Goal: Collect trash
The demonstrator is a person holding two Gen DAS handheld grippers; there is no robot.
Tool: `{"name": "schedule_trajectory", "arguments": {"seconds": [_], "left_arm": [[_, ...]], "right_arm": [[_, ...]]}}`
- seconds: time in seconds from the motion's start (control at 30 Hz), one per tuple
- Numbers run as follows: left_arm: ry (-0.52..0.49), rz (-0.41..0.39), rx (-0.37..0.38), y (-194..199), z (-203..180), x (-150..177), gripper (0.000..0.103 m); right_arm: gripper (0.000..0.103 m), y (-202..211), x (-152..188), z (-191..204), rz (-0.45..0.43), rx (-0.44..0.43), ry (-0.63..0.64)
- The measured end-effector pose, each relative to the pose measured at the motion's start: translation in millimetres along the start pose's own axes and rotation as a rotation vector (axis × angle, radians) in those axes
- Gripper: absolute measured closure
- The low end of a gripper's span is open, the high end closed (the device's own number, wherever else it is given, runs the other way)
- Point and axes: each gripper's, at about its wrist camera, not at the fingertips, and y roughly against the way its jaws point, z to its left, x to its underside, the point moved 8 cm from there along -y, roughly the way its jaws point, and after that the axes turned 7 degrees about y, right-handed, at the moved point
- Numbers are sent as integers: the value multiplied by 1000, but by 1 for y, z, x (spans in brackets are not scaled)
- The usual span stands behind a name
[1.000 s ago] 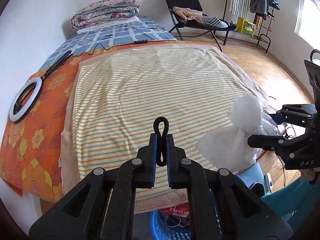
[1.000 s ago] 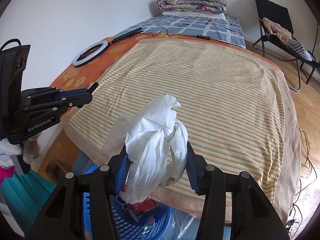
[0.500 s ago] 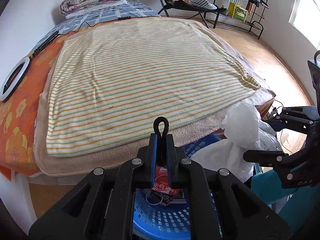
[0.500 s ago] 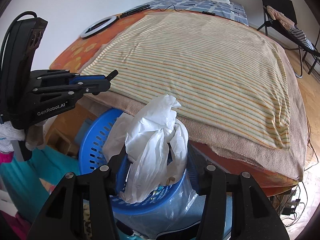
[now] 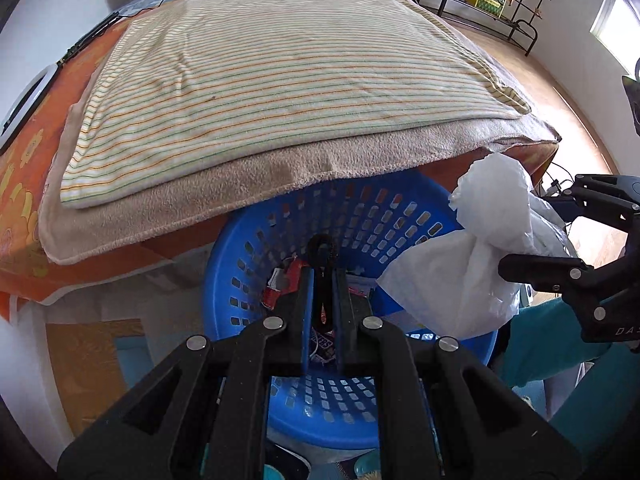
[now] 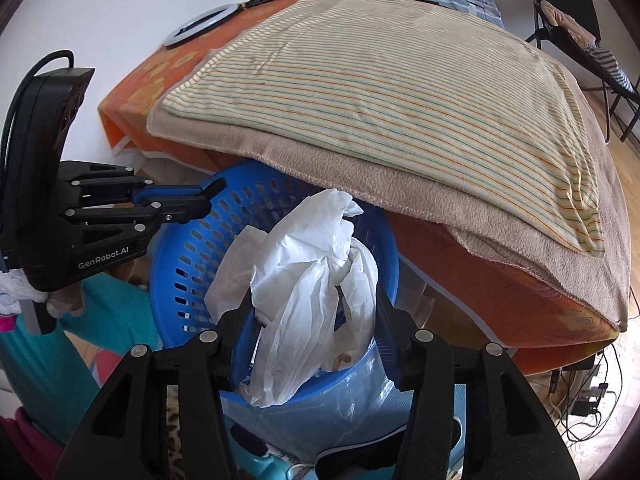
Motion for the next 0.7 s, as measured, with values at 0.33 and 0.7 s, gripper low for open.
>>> {"name": "schedule_trajectory", "arguments": {"seconds": [0.33,0.7], "left_arm": [[11,29,-16,-10,7,9,94],[16,31,-35,-11,10,7,56]], "right_arm": [[51,-13,7,6,38,4,20],[43,-27,6,10,81,30,32]]}}
